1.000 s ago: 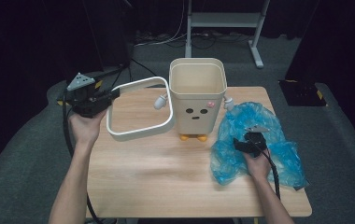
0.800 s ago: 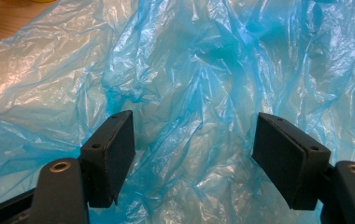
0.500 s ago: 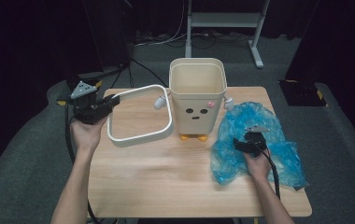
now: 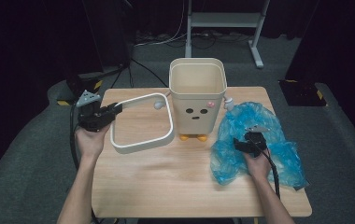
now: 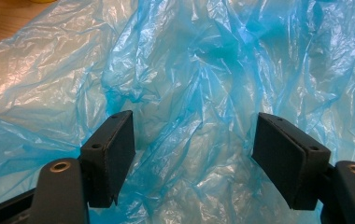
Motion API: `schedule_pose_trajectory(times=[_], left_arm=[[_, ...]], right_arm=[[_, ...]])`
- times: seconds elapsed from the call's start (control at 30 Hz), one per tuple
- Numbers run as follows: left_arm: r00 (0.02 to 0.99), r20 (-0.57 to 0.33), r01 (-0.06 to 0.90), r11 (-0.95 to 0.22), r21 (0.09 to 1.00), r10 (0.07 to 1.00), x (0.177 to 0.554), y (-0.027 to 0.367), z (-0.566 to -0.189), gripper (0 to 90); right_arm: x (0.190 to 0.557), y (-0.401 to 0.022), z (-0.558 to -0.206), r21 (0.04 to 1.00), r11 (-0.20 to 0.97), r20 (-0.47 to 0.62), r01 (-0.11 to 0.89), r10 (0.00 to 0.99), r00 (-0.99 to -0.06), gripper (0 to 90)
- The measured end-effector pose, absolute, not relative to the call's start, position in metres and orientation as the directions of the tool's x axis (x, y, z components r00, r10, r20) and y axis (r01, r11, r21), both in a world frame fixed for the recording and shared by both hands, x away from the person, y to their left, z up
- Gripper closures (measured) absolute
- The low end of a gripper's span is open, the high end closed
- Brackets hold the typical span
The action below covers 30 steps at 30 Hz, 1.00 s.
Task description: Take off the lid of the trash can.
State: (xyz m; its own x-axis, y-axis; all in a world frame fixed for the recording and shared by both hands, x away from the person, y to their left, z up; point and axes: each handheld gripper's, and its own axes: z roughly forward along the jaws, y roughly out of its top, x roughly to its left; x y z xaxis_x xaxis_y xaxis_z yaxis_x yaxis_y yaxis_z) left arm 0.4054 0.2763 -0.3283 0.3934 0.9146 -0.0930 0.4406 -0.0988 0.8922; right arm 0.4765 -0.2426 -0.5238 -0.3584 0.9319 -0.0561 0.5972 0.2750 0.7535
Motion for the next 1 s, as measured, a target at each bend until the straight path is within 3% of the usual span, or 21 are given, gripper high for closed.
schedule_pose_trajectory(times=[1.0], left_arm=[[0.381,-0.087,0.479,-0.117,0.870,0.920,0.403,0.268,-0.366,76.9]], right_arm=[[0.477,-0.243,-0.524,0.754,0.274,-0.056,0.597,0.932,-0.358,29.4]])
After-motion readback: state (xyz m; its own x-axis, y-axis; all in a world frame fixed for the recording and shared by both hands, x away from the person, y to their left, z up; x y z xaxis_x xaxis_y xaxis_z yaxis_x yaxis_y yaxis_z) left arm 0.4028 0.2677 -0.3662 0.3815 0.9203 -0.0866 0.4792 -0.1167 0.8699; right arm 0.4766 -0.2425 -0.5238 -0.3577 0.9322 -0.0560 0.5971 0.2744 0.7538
